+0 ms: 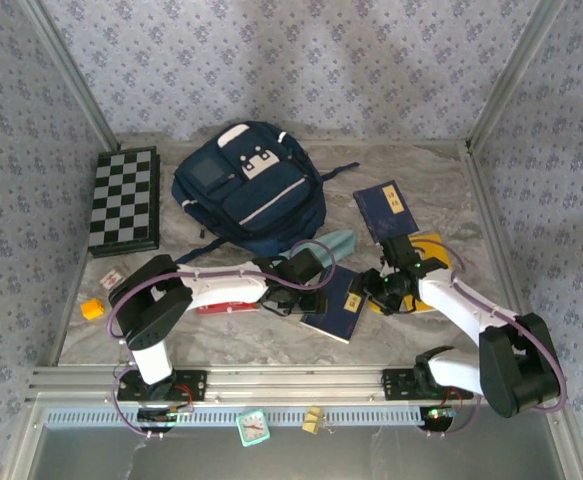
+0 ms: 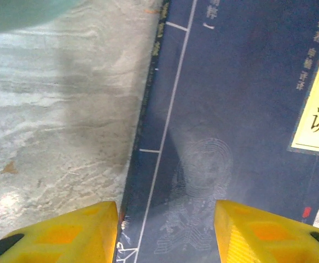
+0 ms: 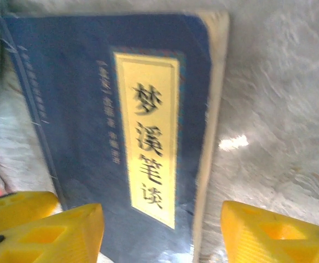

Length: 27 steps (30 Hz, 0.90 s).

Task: Pack books, pencil case, and school supplies into a backpack

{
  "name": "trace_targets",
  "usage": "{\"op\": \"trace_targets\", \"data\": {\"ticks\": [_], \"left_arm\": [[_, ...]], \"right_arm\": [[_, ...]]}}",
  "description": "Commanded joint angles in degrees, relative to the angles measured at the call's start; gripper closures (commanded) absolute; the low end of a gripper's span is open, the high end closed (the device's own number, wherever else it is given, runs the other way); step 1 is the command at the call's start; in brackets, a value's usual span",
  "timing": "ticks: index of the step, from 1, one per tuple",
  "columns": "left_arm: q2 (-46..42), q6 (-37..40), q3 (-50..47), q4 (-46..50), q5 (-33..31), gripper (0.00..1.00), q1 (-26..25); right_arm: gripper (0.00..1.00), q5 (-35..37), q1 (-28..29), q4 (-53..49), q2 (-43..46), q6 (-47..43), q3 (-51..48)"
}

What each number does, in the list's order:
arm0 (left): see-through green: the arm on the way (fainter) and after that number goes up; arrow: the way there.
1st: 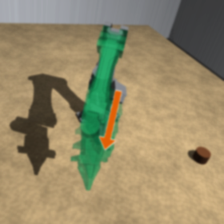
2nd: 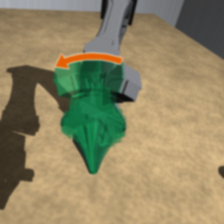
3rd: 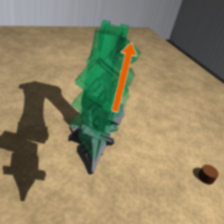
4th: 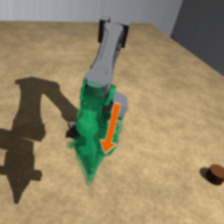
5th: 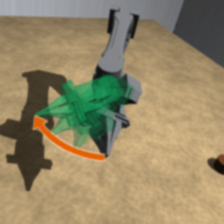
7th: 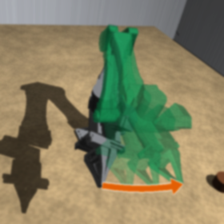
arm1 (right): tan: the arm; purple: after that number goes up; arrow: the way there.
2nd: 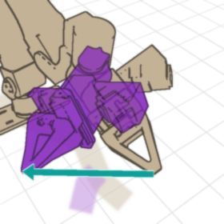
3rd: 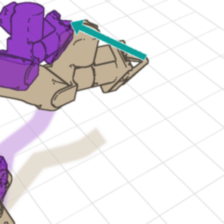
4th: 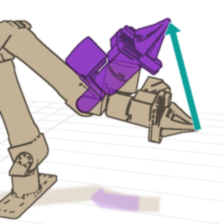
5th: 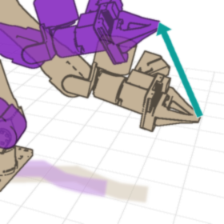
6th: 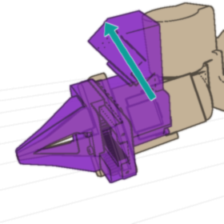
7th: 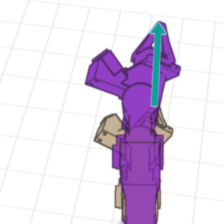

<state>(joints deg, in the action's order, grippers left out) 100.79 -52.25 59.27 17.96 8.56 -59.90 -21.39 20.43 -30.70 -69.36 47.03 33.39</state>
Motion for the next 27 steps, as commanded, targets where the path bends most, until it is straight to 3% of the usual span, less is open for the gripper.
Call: {"op": "trace_targets", "data": {"ticks": [1,10,21,27], "left_arm": [[-1.4,-1.0,-0.7,-0.6,-0.2,0.5,0.5],[-0.7,-0.3,-0.9,-2.9,2.6,0.51,0.6],[-0.1,0.1,-0.2,-2.1,2.1,0.52,0.6],[0.0,0.3,-0.2,-1.8,1.9,0.52,0.5]], "right_arm": [[0.37,0.2,2.6,-2.4,0.3,0.1,-1.3],[0.37,-4.0,7.2,6.5,-3.7,4.0,-2.0],[0.4,-1.4,7.7,-0.5,1.7,0.1,1.4],[0.47,-1.2,7.6,-3.5,3.4,-2.0,3.0]]}}
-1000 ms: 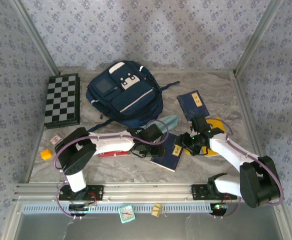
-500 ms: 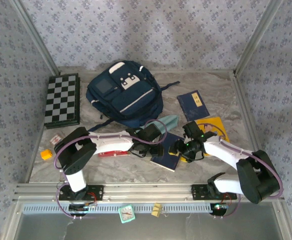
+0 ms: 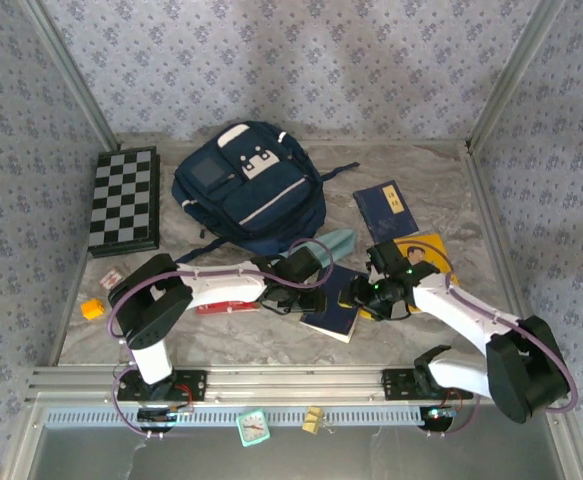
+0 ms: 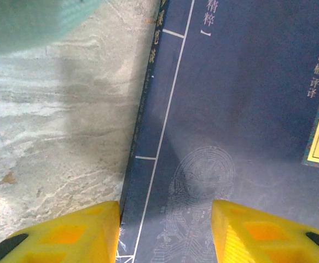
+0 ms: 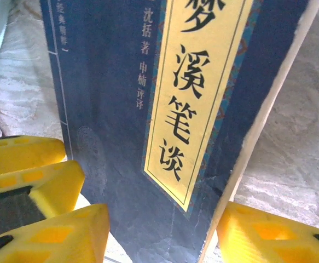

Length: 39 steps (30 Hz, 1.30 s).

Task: Pack books, pencil case, and school supplies into a backpack

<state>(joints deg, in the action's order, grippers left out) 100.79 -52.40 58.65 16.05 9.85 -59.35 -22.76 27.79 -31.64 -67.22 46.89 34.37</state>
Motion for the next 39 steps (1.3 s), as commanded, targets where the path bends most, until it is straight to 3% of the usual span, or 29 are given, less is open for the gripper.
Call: {"op": "trace_targets", "data": {"ticks": [1,19,23,30,39], "left_arm": [[-0.1,0.5,0.5,0.1,0.6,0.53,0.0],[-0.2,2.2,2.3,0.6,1.1,0.54,-0.9],[-1.2,2.5,2.4,0.4,1.2,0.53,-0.9],[-7.1,4.5,2.5,2.9,1.1,0.48,0.1],[-18.7,7.6,1.8,4.5,5.0,0.44,7.1]], "right_arm": [[0.5,0.4,0.3,-4.0,1.5,-2.2,2.2],[0.91,0.2,-2.2,-3.1,7.1,-1.5,-1.2],[0.95,0.2,-3.8,-3.3,9.7,-0.8,-2.2],[1.0,4.1,-8.2,-12.1,19.1,-0.5,0.1],[1.0,-0.5,-13.9,-17.5,19.6,-9.1,15.1]]}}
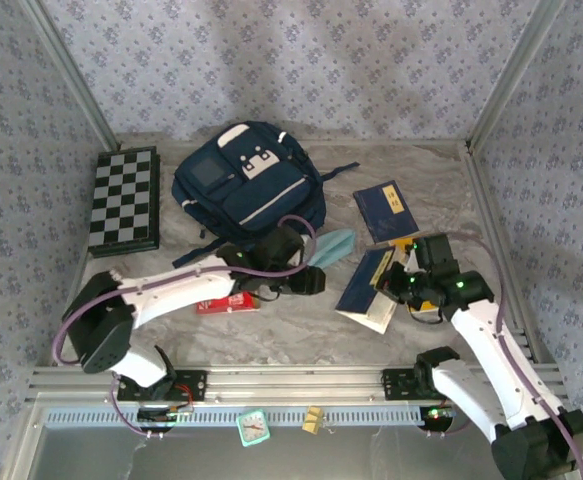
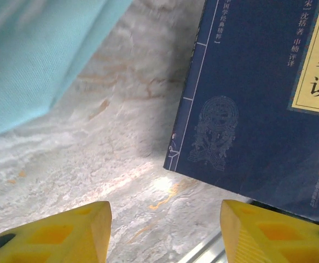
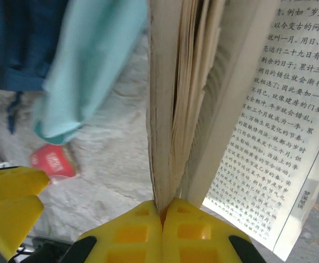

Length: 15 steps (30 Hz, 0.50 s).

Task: Pack books, pencil case, and school supplies into a backpack

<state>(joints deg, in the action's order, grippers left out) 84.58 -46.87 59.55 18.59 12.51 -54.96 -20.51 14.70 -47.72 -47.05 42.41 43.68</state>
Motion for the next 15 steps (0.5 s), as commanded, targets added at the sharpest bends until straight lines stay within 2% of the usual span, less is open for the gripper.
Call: {"op": "trace_targets", "data": {"ticks": [1,9,15], "left_arm": [[-3.7,2.4,0.7,1.7,3.2,0.44,4.2],[-9.1,3.7,1.6,-3.2,11.6,0.38,17.3],[-8.3,1.1,1.4,-11.6,16.5,0.33,24.1]], "right_arm": [[1.0,-4.0,-1.0,-1.1,-1.4,-5.6,7.4],[1.0,-15.4,-2.1,5.3,-10.8,-13.4,19.1],[1.0,-22.2,-1.9,16.9,-17.5,-13.1,21.9]]}}
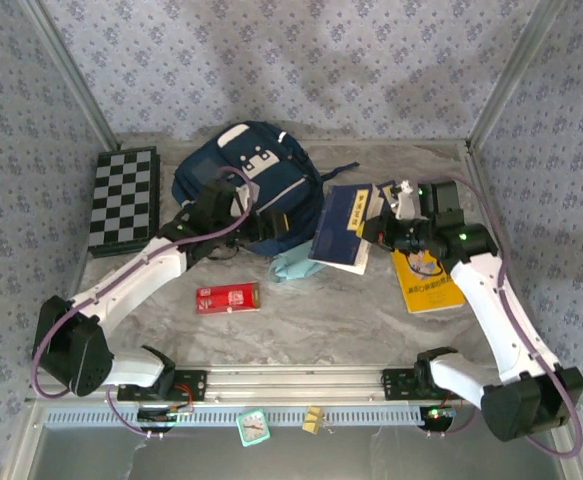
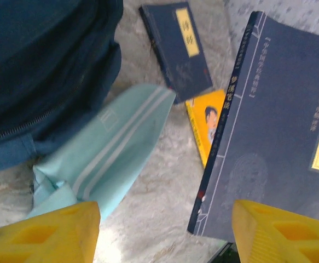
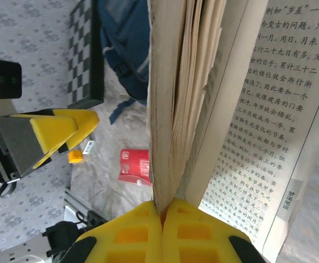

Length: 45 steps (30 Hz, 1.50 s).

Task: Pack books, pencil case, and school supplies into a backpack

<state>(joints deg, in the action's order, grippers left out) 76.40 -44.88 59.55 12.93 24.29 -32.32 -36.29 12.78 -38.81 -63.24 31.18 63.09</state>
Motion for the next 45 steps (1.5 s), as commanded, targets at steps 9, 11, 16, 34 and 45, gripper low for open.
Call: {"op": "trace_targets", "data": {"ticks": [9,11,16,34,45], "left_arm": [[3.2,-3.4,1.9,-14.2,9.7,0.28,3.0],[3.8,-3.3,2.0,-14.9,10.4,0.27,3.0],[4.8,-3.7,2.3,-17.7,12.7,0.27,2.3],[5.1,-2.7,5.2,-18.1,12.2,0.58,-1.0],[6.1,-3.3,6.5,-16.4,9.3,0.92,-1.8]], "right_arm": [[1.0,-14.2,1.2,18.7,-6.5,0.8,3.5],[1.0,-15.8,1.5,20.4,-7.3,1.5,3.6],[1.0,-17.4,2.1,23.4,-8.9,2.5,3.4],[1.0,-19.5,0.5,24.2,-14.4,1.4,2.8],[0.71,-16.4,-0.8,18.9,-14.9,-1.8,2.8]]}}
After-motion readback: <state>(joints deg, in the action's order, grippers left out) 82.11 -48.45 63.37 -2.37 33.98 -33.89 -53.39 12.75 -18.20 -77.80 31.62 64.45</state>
